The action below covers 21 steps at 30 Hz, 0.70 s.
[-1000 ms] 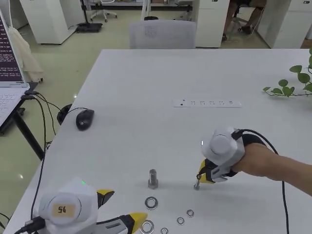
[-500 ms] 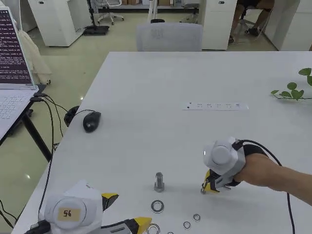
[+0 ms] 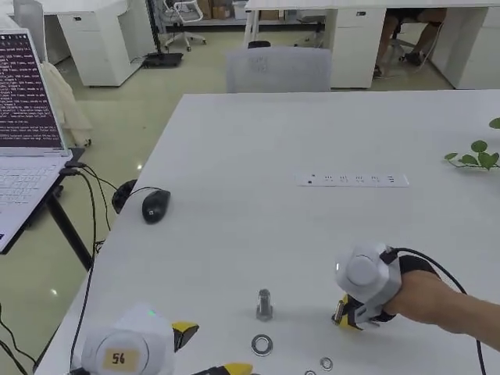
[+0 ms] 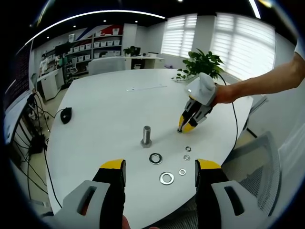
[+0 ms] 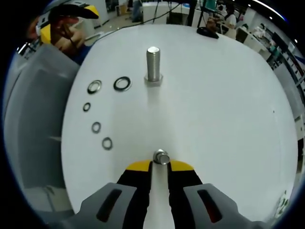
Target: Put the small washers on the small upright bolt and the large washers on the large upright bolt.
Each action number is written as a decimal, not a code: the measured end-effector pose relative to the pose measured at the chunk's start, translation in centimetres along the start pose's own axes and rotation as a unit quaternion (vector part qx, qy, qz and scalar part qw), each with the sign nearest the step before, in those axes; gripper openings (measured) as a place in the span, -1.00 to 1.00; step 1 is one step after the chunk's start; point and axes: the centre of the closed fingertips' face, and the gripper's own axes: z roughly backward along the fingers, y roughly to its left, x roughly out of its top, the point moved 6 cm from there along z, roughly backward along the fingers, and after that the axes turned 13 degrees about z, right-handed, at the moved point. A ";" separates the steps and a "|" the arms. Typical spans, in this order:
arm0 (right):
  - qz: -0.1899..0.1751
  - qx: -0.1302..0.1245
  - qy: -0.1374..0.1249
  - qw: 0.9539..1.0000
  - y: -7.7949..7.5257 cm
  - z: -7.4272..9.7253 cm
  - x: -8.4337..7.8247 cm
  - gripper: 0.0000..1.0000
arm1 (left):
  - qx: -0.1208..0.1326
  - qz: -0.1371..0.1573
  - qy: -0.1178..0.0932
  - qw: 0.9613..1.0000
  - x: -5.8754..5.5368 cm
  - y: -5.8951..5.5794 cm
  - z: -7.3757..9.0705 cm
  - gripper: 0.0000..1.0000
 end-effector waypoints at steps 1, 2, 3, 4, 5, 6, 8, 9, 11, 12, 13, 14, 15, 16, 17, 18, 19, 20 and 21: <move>-0.001 0.000 -0.001 1.000 0.1 0.0 0.0 -0.69 | 0.000 -0.001 0.001 1.000 0.0 0.0 0.0 0.16; -0.002 0.000 -0.004 1.000 0.1 0.1 -0.1 -0.66 | 0.000 -0.001 0.000 1.000 0.1 0.0 0.0 0.16; -0.004 -0.002 -0.004 1.000 0.1 0.2 -0.1 -0.64 | 0.000 -0.002 0.000 1.000 0.2 0.0 0.0 0.16; -0.010 -0.007 -0.006 1.000 0.0 0.4 -0.3 -0.62 | 0.000 -0.002 -0.001 1.000 0.2 0.0 0.0 0.16; -0.012 -0.008 -0.007 1.000 0.0 0.5 -0.3 -0.61 | 0.000 -0.002 -0.001 1.000 0.3 0.0 -0.1 0.16; -0.020 -0.012 -0.012 1.000 0.0 0.8 -0.4 -0.60 | 0.000 -0.002 -0.001 1.000 0.3 0.0 -0.1 0.16; -0.028 -0.019 -0.015 0.999 0.0 1.2 -0.7 -0.58 | 0.000 -0.004 -0.001 1.000 0.3 0.0 -0.1 0.16; -0.031 -0.023 -0.014 0.999 0.1 1.4 -0.9 -0.55 | -0.001 -0.004 0.000 1.000 0.3 -0.1 -0.2 0.16; -0.036 -0.031 -0.016 0.999 0.2 1.9 -1.4 -0.51 | -0.001 -0.004 0.001 1.000 0.2 -0.1 -0.2 0.16; -0.045 -0.041 -0.015 0.998 0.3 2.3 -1.8 -0.49 | -0.002 -0.004 0.001 1.000 0.2 -0.1 -0.2 0.16; -0.057 -0.043 -0.016 0.997 0.5 2.5 -2.1 -0.49 | -0.002 -0.004 0.002 1.000 0.1 -0.2 -0.2 0.16; -0.064 -0.046 -0.022 0.997 0.7 2.8 -2.4 -0.49 | -0.003 -0.005 0.002 1.000 0.1 -0.2 -0.2 0.16; -0.071 -0.049 -0.032 0.996 0.9 3.0 -2.5 -0.48 | -0.003 -0.006 0.002 1.000 0.1 -0.2 -0.2 0.16; -0.079 -0.052 -0.039 0.995 1.2 3.2 -2.6 -0.47 | -0.004 -0.006 0.003 1.000 0.1 -0.2 -0.2 0.16; -0.086 -0.052 -0.043 0.994 1.6 3.4 -2.8 -0.46 | -0.004 -0.007 0.004 1.000 0.1 -0.2 -0.2 0.16; -0.088 -0.054 -0.043 0.994 1.8 3.6 -3.0 -0.46 | -0.004 -0.007 0.004 1.000 0.0 -0.2 -0.2 0.16; -0.091 -0.058 -0.042 0.993 2.2 3.7 -3.3 -0.46 | -0.005 -0.009 0.006 1.000 0.0 -0.3 -0.3 0.16; -0.094 -0.061 -0.042 0.993 2.6 3.7 -3.4 -0.46 | -0.006 -0.009 0.006 1.000 0.0 -0.3 -0.3 0.16; -0.096 -0.062 -0.043 0.993 2.9 3.8 -3.6 -0.46 | -0.006 -0.010 0.006 1.000 0.1 -0.3 -0.3 0.16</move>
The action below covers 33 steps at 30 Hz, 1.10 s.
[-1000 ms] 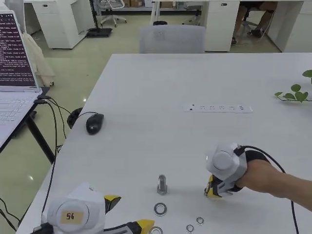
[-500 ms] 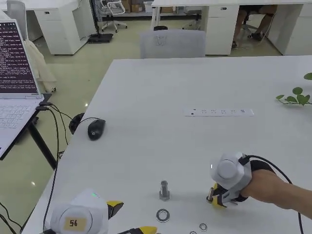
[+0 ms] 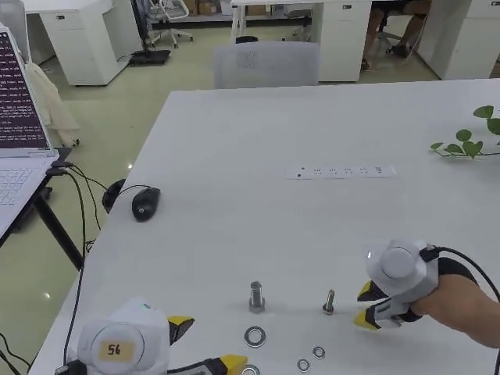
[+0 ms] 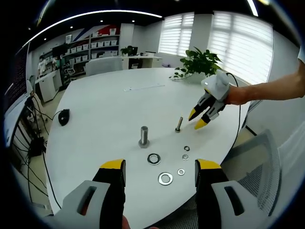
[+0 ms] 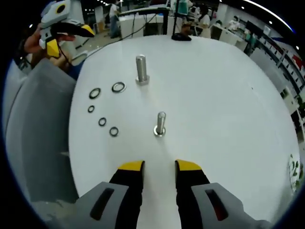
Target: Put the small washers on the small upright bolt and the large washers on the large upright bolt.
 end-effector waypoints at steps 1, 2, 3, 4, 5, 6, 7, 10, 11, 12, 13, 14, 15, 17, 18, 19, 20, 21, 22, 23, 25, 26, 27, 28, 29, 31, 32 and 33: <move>-0.002 -0.001 -0.002 1.000 0.3 0.1 -0.1 -0.46 | -0.001 -0.001 0.000 1.000 0.0 -0.1 0.0 0.16; -0.006 0.000 -0.006 1.000 0.9 0.2 -0.3 -0.46 | -0.002 -0.001 0.001 1.000 0.0 -0.1 0.0 0.16; -0.008 0.002 -0.008 1.000 1.3 0.2 -0.4 -0.46 | -0.003 -0.002 0.001 1.000 0.0 -0.2 0.0 0.16; -0.009 0.004 -0.007 1.000 1.8 0.2 -0.7 -0.46 | -0.004 -0.002 0.002 1.000 0.0 -0.2 0.0 0.16; -0.010 0.004 -0.006 1.000 2.2 0.2 -0.8 -0.46 | -0.005 -0.004 0.003 1.000 -0.1 -0.3 0.0 0.16; -0.013 0.003 -0.006 1.000 2.7 0.2 -1.0 -0.46 | -0.006 -0.005 0.004 1.000 -0.2 -0.4 0.0 0.16; -0.016 0.004 -0.007 1.000 3.0 0.1 -1.1 -0.46 | -0.007 -0.006 0.005 1.000 -0.3 -0.5 0.0 0.16; -0.021 0.005 -0.012 1.000 4.1 0.1 -1.2 -0.46 | -0.009 -0.008 0.007 1.000 -0.5 -0.6 0.0 0.16; -0.020 0.006 -0.015 1.000 4.5 0.0 -1.1 -0.46 | -0.011 -0.009 0.009 1.000 -0.6 -0.8 0.0 0.16; -0.021 0.006 -0.015 1.000 4.7 0.0 -1.1 -0.46 | -0.011 -0.009 0.010 1.000 -0.7 -0.8 0.0 0.16; -0.021 0.007 -0.017 1.000 5.1 0.0 -1.0 -0.46 | -0.012 -0.010 0.010 1.000 -0.8 -0.9 0.0 0.16; -0.020 0.008 -0.017 1.000 5.3 -0.1 -0.9 -0.47 | -0.013 -0.010 0.011 1.000 -0.9 -1.0 0.0 0.16; -0.018 0.009 -0.018 1.000 5.6 -0.2 -0.8 -0.47 | -0.014 -0.010 0.011 1.000 -1.0 -1.0 0.0 0.16; -0.015 0.011 -0.020 1.000 5.8 -0.4 -0.6 -0.48 | -0.014 -0.010 0.013 1.000 -1.3 -1.2 0.1 0.16; -0.015 0.012 -0.021 1.000 5.9 -0.6 -0.4 -0.48 | -0.015 -0.010 0.013 1.000 -1.3 -1.2 0.1 0.16; -0.015 0.015 -0.023 1.000 6.1 -0.7 -0.2 -0.48 | -0.015 -0.011 0.014 1.000 -1.5 -1.3 0.1 0.16; -0.012 0.018 -0.026 0.999 6.3 -0.9 0.1 -0.49 | -0.015 -0.012 0.014 1.000 -1.6 -1.4 0.1 0.16; -0.009 0.018 -0.027 0.999 6.4 -1.0 0.3 -0.49 | -0.015 -0.011 0.015 1.000 -1.8 -1.4 0.2 0.16; -0.004 0.020 -0.026 0.999 6.4 -1.3 0.6 -0.50 | -0.015 -0.011 0.016 1.000 -1.8 -1.4 0.2 0.16; 0.000 0.022 -0.025 0.999 6.4 -1.5 0.9 -0.50 | -0.015 -0.011 0.017 1.000 -2.0 -1.5 0.2 0.16; 0.006 0.024 -0.028 0.999 6.3 -2.0 1.5 -0.51 | -0.014 -0.010 0.017 1.000 -2.2 -1.5 0.2 0.16; 0.007 0.026 -0.030 0.999 6.3 -2.2 1.8 -0.52 | -0.015 -0.010 0.017 1.000 -2.2 -1.6 0.3 0.16; 0.009 0.028 -0.031 0.999 6.2 -2.4 2.1 -0.52 | -0.014 -0.010 0.017 1.000 -2.3 -1.7 0.3 0.16; 0.012 0.029 -0.033 0.999 6.2 -2.6 2.5 -0.53 | -0.013 -0.010 0.017 1.000 -2.3 -1.7 0.4 0.16; 0.019 0.031 -0.035 0.999 6.2 -2.9 2.9 -0.54 | -0.013 -0.010 0.016 1.000 -2.4 -1.8 0.4 0.16; 0.029 0.037 -0.034 0.998 6.2 -3.4 3.4 -0.55 | -0.011 -0.008 0.015 1.000 -2.6 -1.8 0.5 0.16; 0.034 0.039 -0.033 0.998 6.2 -3.6 3.6 -0.55 | -0.011 -0.007 0.015 1.000 -2.6 -1.8 0.5 0.16; 0.041 0.041 -0.033 0.998 6.2 -3.8 4.0 -0.55 | -0.010 -0.006 0.014 1.000 -2.7 -1.8 0.6 0.16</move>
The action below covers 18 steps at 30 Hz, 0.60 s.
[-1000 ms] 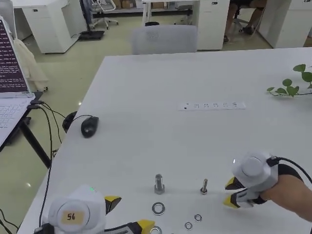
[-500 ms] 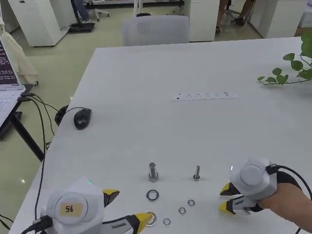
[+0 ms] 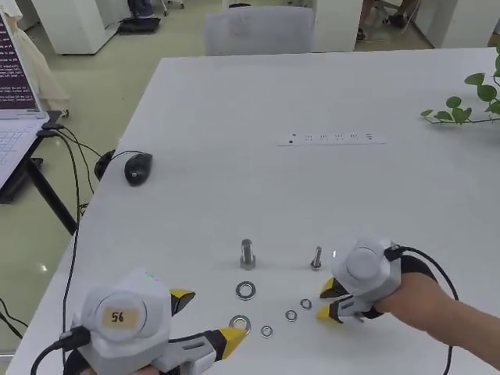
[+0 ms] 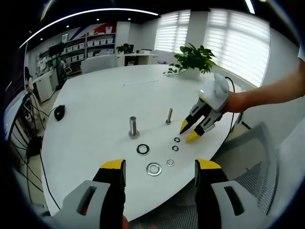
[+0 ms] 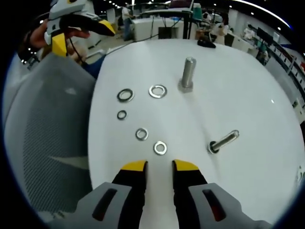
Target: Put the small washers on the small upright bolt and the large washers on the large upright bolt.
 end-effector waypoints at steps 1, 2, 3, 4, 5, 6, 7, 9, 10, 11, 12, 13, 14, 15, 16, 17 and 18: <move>0.003 0.002 0.000 1.000 0.0 -0.2 0.2 -0.56 | 0.001 0.000 0.000 1.000 -0.1 0.0 0.0 0.16; 0.008 0.005 0.001 1.000 0.0 -0.4 0.3 -0.56 | 0.002 0.001 0.000 1.000 -0.2 -0.1 0.1 0.16; 0.016 0.009 0.005 1.000 -0.1 -0.6 0.5 -0.56 | 0.002 0.002 0.000 1.000 -0.3 -0.1 0.1 0.15; 0.021 0.008 -0.001 1.000 -0.2 -0.7 0.7 -0.57 | 0.003 0.002 0.000 1.000 -0.3 -0.1 0.1 0.15; 0.022 0.011 0.002 1.000 -0.3 -0.8 0.9 -0.58 | 0.004 0.003 0.000 1.000 -0.4 -0.1 0.2 0.15; 0.023 0.012 0.003 1.000 -0.4 -0.8 1.0 -0.58 | 0.004 0.004 -0.001 1.000 -0.4 -0.1 0.3 0.15; 0.030 0.017 0.005 0.999 -0.5 -0.8 1.1 -0.58 | 0.004 0.005 -0.001 1.000 -0.5 -0.1 0.3 0.15; 0.041 0.023 0.012 0.999 -0.6 -0.9 1.2 -0.60 | 0.006 0.005 -0.002 1.000 -0.5 -0.2 0.3 0.15; 0.044 0.026 0.014 0.999 -0.6 -0.9 1.2 -0.60 | 0.007 0.005 -0.002 1.000 -0.5 -0.3 0.4 0.15; 0.047 0.030 0.017 0.998 -0.7 -0.9 1.2 -0.60 | 0.007 0.006 -0.003 1.000 -0.5 -0.3 0.4 0.15; 0.051 0.032 0.018 0.998 -0.7 -0.9 1.2 -0.61 | 0.008 0.006 -0.004 1.000 -0.5 -0.4 0.5 0.15; 0.054 0.034 0.020 0.998 -0.8 -0.9 1.2 -0.61 | 0.008 0.006 -0.005 1.000 -0.5 -0.4 0.5 0.15; 0.057 0.038 0.023 0.997 -0.8 -0.9 1.3 -0.61 | 0.009 0.005 -0.006 1.000 -0.5 -0.5 0.5 0.15; 0.059 0.040 0.025 0.997 -0.8 -0.9 1.3 -0.62 | 0.009 0.005 -0.006 1.000 -0.5 -0.5 0.5 0.15; 0.069 0.045 0.031 0.996 -0.9 -0.9 1.4 -0.62 | 0.010 0.006 -0.007 1.000 -0.5 -0.6 0.5 0.15; 0.076 0.047 0.035 0.995 -0.9 -1.0 1.4 -0.63 | 0.010 0.006 -0.007 1.000 -0.5 -0.6 0.5 0.15; 0.080 0.050 0.038 0.995 -0.9 -1.0 1.5 -0.63 | 0.011 0.005 -0.007 1.000 -0.5 -0.6 0.6 0.15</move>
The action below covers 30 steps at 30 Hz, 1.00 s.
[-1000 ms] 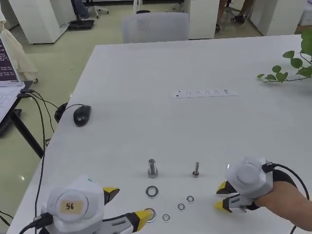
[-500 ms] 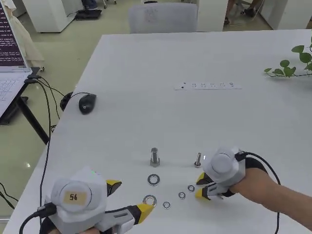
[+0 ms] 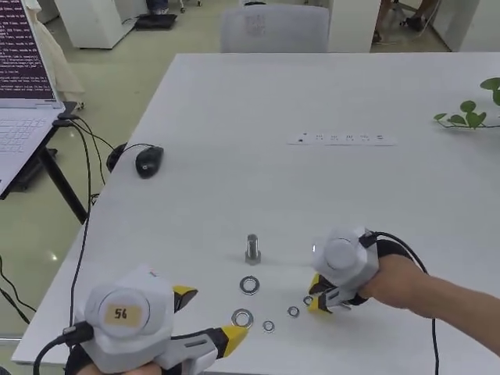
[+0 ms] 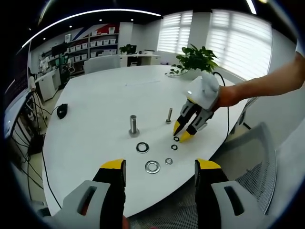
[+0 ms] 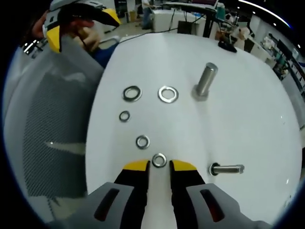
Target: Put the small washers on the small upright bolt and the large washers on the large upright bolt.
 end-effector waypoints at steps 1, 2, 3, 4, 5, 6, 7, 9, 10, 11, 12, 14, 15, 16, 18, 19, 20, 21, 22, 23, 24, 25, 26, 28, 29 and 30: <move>0.006 0.003 0.004 1.000 0.0 0.0 0.1 -0.63 | 0.000 -0.001 0.000 1.000 0.0 -0.1 0.0 0.15; 0.013 0.006 0.007 1.000 0.0 0.0 0.2 -0.63 | 0.000 -0.001 0.000 1.000 0.0 -0.2 0.0 0.15; 0.022 0.008 0.009 1.000 0.0 0.0 0.2 -0.63 | 0.000 -0.001 -0.001 1.000 0.0 -0.2 0.0 0.15; 0.031 0.009 0.009 0.999 -0.1 -0.1 0.2 -0.64 | 0.000 -0.001 -0.001 1.000 0.0 -0.3 0.0 0.15; 0.034 0.009 0.008 0.999 -0.1 -0.1 0.2 -0.65 | 0.001 -0.001 -0.002 1.000 0.0 -0.3 0.0 0.15; 0.037 0.009 0.007 0.999 0.0 -0.1 0.3 -0.66 | 0.001 -0.001 -0.002 1.000 0.0 -0.4 -0.1 0.15; 0.042 0.008 0.007 0.999 0.1 -0.1 0.3 -0.67 | 0.000 0.000 -0.002 1.000 0.0 -0.4 -0.1 0.15; 0.052 0.006 0.006 0.999 0.3 -0.1 0.3 -0.70 | 0.000 0.000 -0.004 1.000 0.0 -0.5 -0.2 0.15; 0.053 0.004 0.006 0.999 0.3 -0.1 0.3 -0.70 | 0.000 0.000 -0.004 1.000 0.0 -0.6 -0.2 0.15; 0.052 0.002 0.006 0.999 0.3 -0.1 0.3 -0.71 | 0.000 0.001 -0.005 1.000 0.0 -0.6 -0.2 0.15; 0.053 0.001 0.005 0.999 0.3 0.0 0.3 -0.71 | 0.000 0.001 -0.005 1.000 0.0 -0.6 -0.3 0.15; 0.050 -0.003 0.002 0.999 0.3 0.0 0.2 -0.71 | 0.001 0.001 -0.005 1.000 -0.1 -0.7 -0.3 0.15; 0.046 -0.004 0.001 0.999 0.3 0.0 0.2 -0.71 | 0.001 0.002 -0.005 1.000 -0.1 -0.7 -0.3 0.15; 0.043 -0.006 -0.001 0.999 0.3 0.0 0.1 -0.71 | 0.002 0.002 -0.006 1.000 -0.1 -0.6 -0.3 0.15; 0.039 -0.011 -0.002 0.999 0.4 0.0 0.1 -0.72 | 0.003 0.002 -0.006 1.000 -0.1 -0.5 -0.2 0.14; 0.036 -0.014 -0.003 0.999 0.4 0.0 0.1 -0.72 | 0.004 0.003 -0.006 1.000 -0.2 -0.5 -0.1 0.14; 0.033 -0.017 -0.004 0.999 0.4 -0.1 0.1 -0.72 | 0.005 0.003 -0.007 1.000 -0.2 -0.4 -0.1 0.14; 0.028 -0.020 -0.006 0.999 0.4 -0.1 0.1 -0.72 | 0.005 0.004 -0.007 1.000 -0.2 -0.3 0.0 0.14; 0.022 -0.023 -0.009 0.999 0.4 -0.1 0.0 -0.72 | 0.006 0.005 -0.008 1.000 -0.2 -0.2 0.1 0.14; 0.020 -0.023 -0.010 0.999 0.4 -0.1 -0.1 -0.72 | 0.007 0.005 -0.009 1.000 -0.1 -0.2 0.1 0.14; 0.011 -0.025 -0.014 1.000 0.4 -0.1 -0.1 -0.72 | 0.008 0.007 -0.010 1.000 -0.1 0.0 0.3 0.14; 0.007 -0.026 -0.015 1.000 0.4 0.0 -0.1 -0.72 | 0.008 0.008 -0.011 1.000 -0.1 0.0 0.3 0.14; 0.003 -0.028 -0.016 0.999 0.5 0.0 -0.2 -0.73 | 0.009 0.008 -0.011 1.000 -0.1 0.1 0.4 0.14; -0.006 -0.028 -0.020 0.999 0.6 0.1 -0.3 -0.73 | 0.009 0.007 -0.012 1.000 0.0 0.2 0.4 0.14; -0.008 -0.030 -0.021 0.999 0.6 0.2 -0.3 -0.73 | 0.009 0.007 -0.012 1.000 -0.1 0.2 0.5 0.14; -0.012 -0.034 -0.024 0.999 0.6 0.4 -0.3 -0.74 | 0.009 0.008 -0.012 1.000 -0.1 0.3 0.4 0.14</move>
